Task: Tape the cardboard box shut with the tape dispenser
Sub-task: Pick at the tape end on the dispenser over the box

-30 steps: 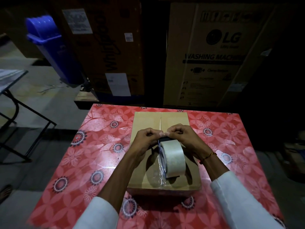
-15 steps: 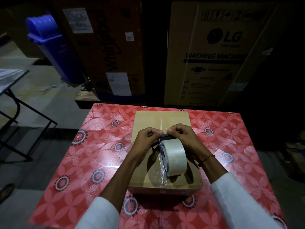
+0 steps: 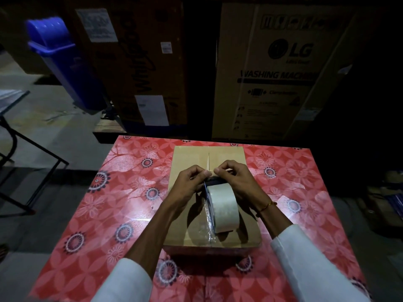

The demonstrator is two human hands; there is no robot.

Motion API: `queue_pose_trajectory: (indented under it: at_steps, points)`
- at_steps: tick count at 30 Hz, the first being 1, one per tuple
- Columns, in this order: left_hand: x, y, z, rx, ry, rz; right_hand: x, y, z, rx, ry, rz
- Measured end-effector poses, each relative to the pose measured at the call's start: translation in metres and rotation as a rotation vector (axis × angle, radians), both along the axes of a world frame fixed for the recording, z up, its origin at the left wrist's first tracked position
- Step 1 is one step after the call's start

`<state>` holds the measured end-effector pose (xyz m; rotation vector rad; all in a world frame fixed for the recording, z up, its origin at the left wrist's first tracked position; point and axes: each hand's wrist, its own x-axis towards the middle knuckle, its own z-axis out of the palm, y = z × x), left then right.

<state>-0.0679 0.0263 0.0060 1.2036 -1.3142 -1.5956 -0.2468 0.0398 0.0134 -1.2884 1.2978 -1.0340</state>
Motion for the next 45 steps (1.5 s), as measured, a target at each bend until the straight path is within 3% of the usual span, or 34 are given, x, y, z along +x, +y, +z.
queue_pose_trajectory:
  at_steps: [5,10,13,23,28,38,41,45]
  points:
    - [-0.005,-0.001,0.005,0.016,-0.027,-0.036,0.001,0.001,-0.004,-0.040,0.041,-0.001]
    - [-0.007,0.001,0.004,-0.060,-0.115,0.000,0.005,0.000,-0.008,0.005,-0.078,-0.140]
    - [-0.009,0.004,0.004,-0.071,-0.128,0.015,0.003,0.000,-0.008,0.019,-0.079,-0.099]
    - [-0.010,0.005,0.008,-0.013,-0.071,0.023,0.005,0.003,-0.009,-0.022,0.044,-0.083]
    - [-0.011,0.008,0.010,-0.014,-0.061,0.056,0.004,0.011,-0.009,0.037,-0.133,-0.149]
    - [-0.008,0.008,0.011,0.023,0.077,0.313,-0.006,0.031,0.000,0.340,-0.278,0.102]
    - [-0.008,0.006,0.011,-0.008,0.023,0.356,-0.002,0.037,0.005,0.316,-0.258,0.162]
    - [-0.009,0.008,0.016,-0.051,-0.004,0.323,0.007,0.044,0.005,0.242,-0.248,0.079]
